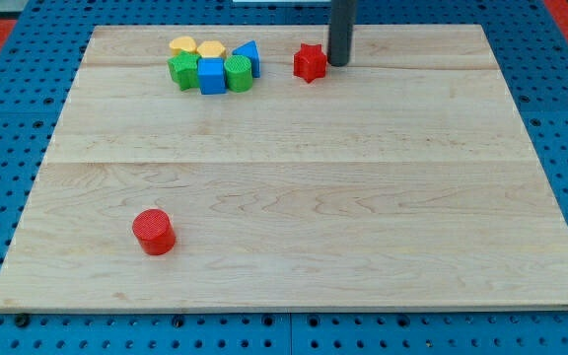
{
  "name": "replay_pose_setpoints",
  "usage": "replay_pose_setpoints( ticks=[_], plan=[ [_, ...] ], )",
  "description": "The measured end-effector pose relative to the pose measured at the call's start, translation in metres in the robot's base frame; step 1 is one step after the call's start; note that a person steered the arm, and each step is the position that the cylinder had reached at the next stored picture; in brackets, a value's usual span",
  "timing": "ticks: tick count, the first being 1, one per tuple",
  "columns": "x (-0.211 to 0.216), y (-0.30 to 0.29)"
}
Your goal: Place red star above blue triangle
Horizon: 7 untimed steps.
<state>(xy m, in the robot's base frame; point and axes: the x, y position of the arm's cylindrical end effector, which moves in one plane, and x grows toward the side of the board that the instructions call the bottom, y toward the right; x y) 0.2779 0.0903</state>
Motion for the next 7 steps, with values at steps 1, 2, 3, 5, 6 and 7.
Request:
replay_pose_setpoints(
  ticks=[1,2,3,5,6,7],
  plan=[
    [0.016,-0.026],
    [-0.006,-0.083],
    [-0.033,-0.094],
    [-0.080,-0.072],
    [-0.079,-0.112],
    [-0.079,-0.131]
  ],
)
